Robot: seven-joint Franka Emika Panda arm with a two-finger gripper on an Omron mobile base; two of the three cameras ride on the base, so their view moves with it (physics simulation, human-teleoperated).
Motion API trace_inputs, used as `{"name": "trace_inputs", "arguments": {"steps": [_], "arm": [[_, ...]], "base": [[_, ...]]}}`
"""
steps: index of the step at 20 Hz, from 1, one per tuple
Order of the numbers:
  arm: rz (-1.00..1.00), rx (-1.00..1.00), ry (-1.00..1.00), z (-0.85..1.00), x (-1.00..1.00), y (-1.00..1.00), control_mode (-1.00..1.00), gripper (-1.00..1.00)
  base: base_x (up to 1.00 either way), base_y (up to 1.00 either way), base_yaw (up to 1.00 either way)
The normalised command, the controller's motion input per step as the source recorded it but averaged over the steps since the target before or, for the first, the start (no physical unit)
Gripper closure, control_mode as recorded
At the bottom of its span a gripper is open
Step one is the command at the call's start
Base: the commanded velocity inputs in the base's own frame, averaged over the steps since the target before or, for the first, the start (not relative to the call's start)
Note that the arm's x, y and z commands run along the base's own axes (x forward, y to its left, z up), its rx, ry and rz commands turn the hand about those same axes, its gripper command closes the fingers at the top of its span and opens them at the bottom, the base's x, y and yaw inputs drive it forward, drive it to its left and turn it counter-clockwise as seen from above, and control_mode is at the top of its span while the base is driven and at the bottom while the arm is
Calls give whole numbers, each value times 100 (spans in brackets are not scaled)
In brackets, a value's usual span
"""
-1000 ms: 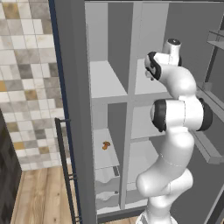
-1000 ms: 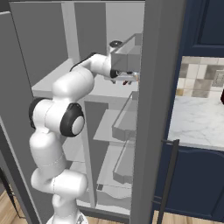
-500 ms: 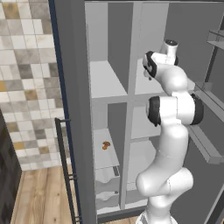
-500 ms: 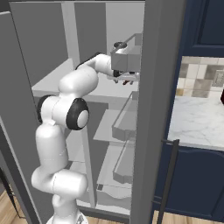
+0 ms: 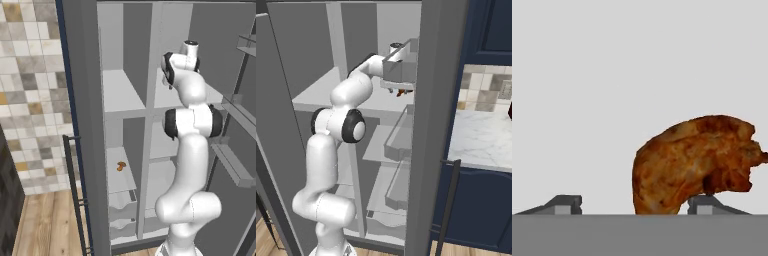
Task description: There's a chicken drumstick in the fridge that needs to be moved to the freezer for freezing. Pick up the chicken drumstick from the fridge, place it on any shelf in the freezer, and close the fridge and freezer doors when done.
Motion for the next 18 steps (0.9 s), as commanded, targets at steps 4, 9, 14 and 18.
{"name": "trace_inputs", "arguments": {"steps": [4, 9, 14, 18], "arm": [[0, 0, 7, -100, -54, 0, -100, 100], [3, 0, -7, -100, -100, 13, -100, 100], [5, 0, -15, -100, -100, 15, -100, 100], [0, 5, -19, 21, -95, 29, -100, 100]], "base": [[0, 0, 0], [0, 0, 0], [0, 0, 0], [0, 0, 0]]}}
